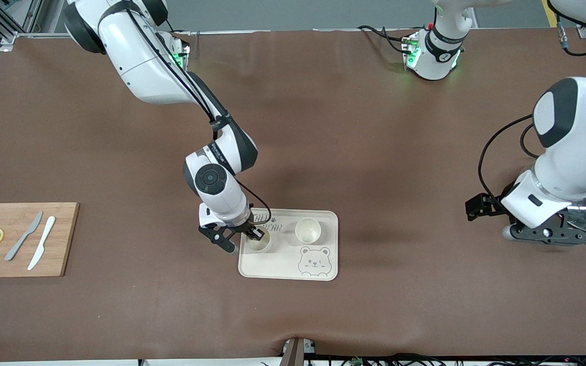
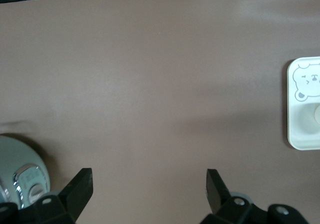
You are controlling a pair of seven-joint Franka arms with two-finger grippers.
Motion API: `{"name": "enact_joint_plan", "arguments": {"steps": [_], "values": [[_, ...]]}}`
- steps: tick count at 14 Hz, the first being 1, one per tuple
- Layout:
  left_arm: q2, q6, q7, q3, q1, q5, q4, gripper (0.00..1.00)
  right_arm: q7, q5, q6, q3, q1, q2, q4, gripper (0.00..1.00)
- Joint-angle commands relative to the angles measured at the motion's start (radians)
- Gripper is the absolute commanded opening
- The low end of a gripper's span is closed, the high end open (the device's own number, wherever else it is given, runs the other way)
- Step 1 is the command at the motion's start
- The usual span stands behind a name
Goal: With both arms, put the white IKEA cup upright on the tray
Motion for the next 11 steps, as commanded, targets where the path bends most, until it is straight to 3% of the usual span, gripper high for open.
{"name": "enact_joint_plan", "arguments": {"steps": [1, 4, 5, 7, 8, 11], "values": [[-0.074, -0.056, -0.012, -0.002, 0.003, -0.007, -0.036, 1.00, 0.031, -0.018, 0.006, -0.014, 0.016, 0.021, 0.028, 0.00], [-0.122, -0.121, -0.014, -0.002, 0.002, -0.010, -0.037, 1.00, 0.030, -0.018, 0.008, -0.014, 0.014, 0.021, 0.028, 0.12], [-0.135, -0.136, -0.014, -0.002, 0.002, -0.011, -0.039, 1.00, 0.030, -0.018, 0.008, -0.014, 0.014, 0.023, 0.028, 0.27], [-0.171, -0.145, -0.015, -0.002, 0.002, -0.017, -0.062, 1.00, 0.030, -0.018, 0.008, -0.014, 0.014, 0.023, 0.028, 0.70], [-0.198, -0.145, -0.015, -0.002, 0.003, -0.019, -0.091, 1.00, 0.030, -0.020, 0.008, -0.014, 0.014, 0.021, 0.028, 1.00], [-0.270, -0.142, -0.015, -0.002, 0.002, -0.034, -0.163, 1.00, 0.030, -0.029, 0.008, -0.014, 0.014, 0.018, 0.028, 1.00]]}}
